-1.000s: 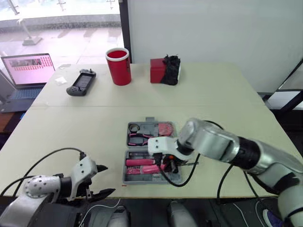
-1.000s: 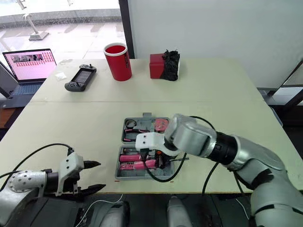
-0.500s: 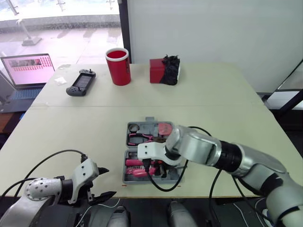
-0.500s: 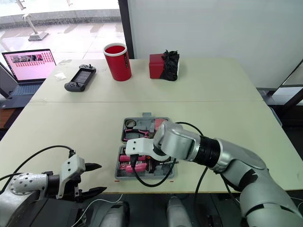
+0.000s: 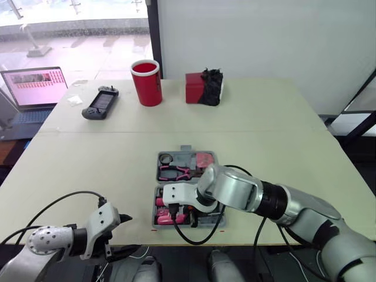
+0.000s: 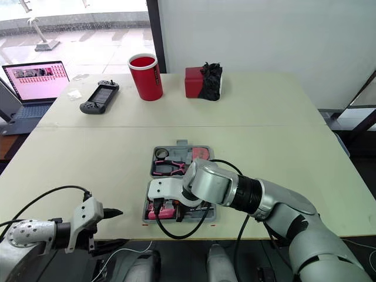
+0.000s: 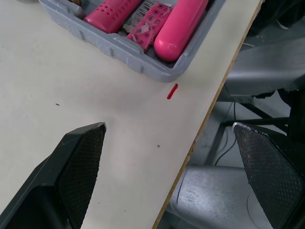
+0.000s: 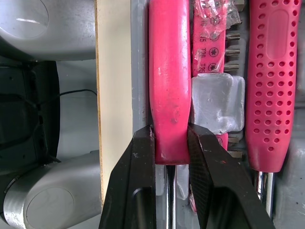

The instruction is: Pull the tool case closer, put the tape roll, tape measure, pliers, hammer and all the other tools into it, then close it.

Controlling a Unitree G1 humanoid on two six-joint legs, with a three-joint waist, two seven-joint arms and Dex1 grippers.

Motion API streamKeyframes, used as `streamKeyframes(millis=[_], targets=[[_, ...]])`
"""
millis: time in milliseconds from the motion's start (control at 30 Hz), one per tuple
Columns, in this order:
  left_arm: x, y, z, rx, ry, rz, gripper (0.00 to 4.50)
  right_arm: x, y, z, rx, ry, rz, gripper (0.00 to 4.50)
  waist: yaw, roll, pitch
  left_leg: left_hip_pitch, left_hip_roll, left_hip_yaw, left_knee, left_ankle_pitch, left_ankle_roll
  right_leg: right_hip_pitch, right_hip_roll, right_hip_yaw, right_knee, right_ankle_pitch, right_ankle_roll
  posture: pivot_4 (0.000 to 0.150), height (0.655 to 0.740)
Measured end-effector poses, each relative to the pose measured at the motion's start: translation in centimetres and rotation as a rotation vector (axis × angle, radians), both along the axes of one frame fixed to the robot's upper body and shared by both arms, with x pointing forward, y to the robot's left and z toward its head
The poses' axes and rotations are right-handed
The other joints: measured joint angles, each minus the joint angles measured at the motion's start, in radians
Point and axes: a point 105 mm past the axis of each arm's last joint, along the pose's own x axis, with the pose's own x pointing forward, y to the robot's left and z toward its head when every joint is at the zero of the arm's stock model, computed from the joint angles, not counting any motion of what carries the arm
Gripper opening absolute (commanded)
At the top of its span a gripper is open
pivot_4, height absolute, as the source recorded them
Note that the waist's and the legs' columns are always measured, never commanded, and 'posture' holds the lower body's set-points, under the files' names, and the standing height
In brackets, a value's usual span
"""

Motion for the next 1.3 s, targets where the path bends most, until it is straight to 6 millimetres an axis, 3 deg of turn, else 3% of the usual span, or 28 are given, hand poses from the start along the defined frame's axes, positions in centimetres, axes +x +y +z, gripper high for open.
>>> streamKeyframes(millis=[67, 200, 233, 333, 433, 533, 700, 800, 900, 933, 1300], targets=[[-0.2, 0.1, -0.2, 0.008, 0.007, 0.000, 4.50, 0.0, 0.1, 0.0, 0.005, 0.003, -0.001, 0.40, 0.000, 0.000, 0.000, 0.000, 0.000, 0.000, 0.000, 0.000, 0.000, 0.000, 0.000, 0.000, 0.000, 0.000, 0.000, 0.150, 0.7400], [-0.1, 0.2, -0.1, 0.016, 0.003, -0.004, 4.50, 0.1, 0.3, 0.3, 0.033, -0.006, 0.002, 2.40, 0.000, 0.000, 0.000, 0.001, 0.000, 0.000, 0.000, 0.000, 0.000, 0.001, 0.000, 0.000, 0.000, -0.001, -0.001, 0.150, 0.7400], [0.0, 0.2, -0.1, 0.017, 0.000, -0.005, 4.50, 0.0, 0.4, 0.3, 0.037, -0.006, 0.007, 2.72, 0.000, 0.000, 0.000, 0.001, 0.000, 0.000, 0.000, 0.000, 0.000, 0.001, 0.000, 0.000, 0.000, -0.001, -0.001, 0.150, 0.7400], [0.1, 0.2, 0.1, 0.021, -0.006, -0.009, 4.50, -0.3, 0.4, 0.2, 0.058, 0.019, -0.005, 2.72, 0.001, 0.000, 0.000, 0.001, 0.000, 0.000, 0.000, 0.000, 0.000, 0.001, 0.000, 0.000, 0.000, -0.001, -0.001, 0.150, 0.7400], [0.4, 0.4, 0.2, 0.025, -0.014, -0.009, 4.50, -0.8, -0.1, 1.5, 0.123, 0.085, -0.051, 2.72, 0.004, 0.000, 0.000, 0.001, 0.000, 0.000, 0.000, 0.000, 0.000, 0.002, 0.000, 0.000, 0.000, -0.001, -0.001, 0.150, 0.7400], [0.8, 0.4, 0.4, 0.023, -0.030, -0.016, 4.50, -0.4, -0.9, 3.4, 0.285, 0.101, -0.084, 2.72, 0.008, -0.001, -0.001, 0.001, 0.000, 0.000, 0.001, 0.000, 0.000, 0.002, 0.000, 0.000, 0.000, -0.001, -0.001, 0.150, 0.7400], [1.5, 0.5, 0.6, 0.021, -0.039, -0.021, 4.50, -0.3, -2.1, 3.9, 0.527, 0.013, -0.064, 2.72, -0.001, -0.002, -0.002, 0.001, 0.000, 0.000, 0.000, 0.000, 0.000, 0.002, 0.000, 0.000, -0.002, -0.001, -0.001, 0.150, 0.7400], [2.2, 0.5, 1.0, 0.023, -0.060, -0.031, 4.50, -0.5, -2.2, 3.5, 0.582, -0.001, -0.033, 1.80, 0.000, -0.002, -0.002, 0.003, 0.000, 0.000, 0.000, 0.000, 0.000, 0.003, 0.000, 0.000, -0.001, -0.001, -0.001, 0.150, 0.7400], [2.7, 0.8, 1.1, 0.025, -0.060, -0.026, 4.50, -0.7, -2.5, 2.6, 0.639, 0.029, -0.026, 0.28, 0.003, -0.003, -0.002, 0.003, 0.000, 0.000, 0.001, 0.000, 0.000, 0.005, 0.000, 0.000, -0.002, -0.001, -0.001, 0.150, 0.7400], [2.9, 0.8, 1.2, 0.025, -0.064, -0.028, 4.50, -0.6, -2.5, 2.6, 0.665, 0.028, -0.030, 0.04, 0.003, -0.003, -0.002, 0.003, 0.000, 0.000, 0.001, 0.000, 0.000, 0.006, 0.000, 0.000, -0.002, -0.001, -0.001, 0.150, 0.7400], [3.6, 0.7, 2.1, 0.030, -0.074, -0.067, 4.50, 0.2, -2.5, -1.8, 0.746, 0.063, -0.090, 0.04, 0.002, -0.003, -0.002, 0.005, 0.000, 0.000, 0.001, 0.000, 0.000, 0.008, 0.000, 0.000, -0.002, 0.000, 0.000, 0.150, 0.7400]])
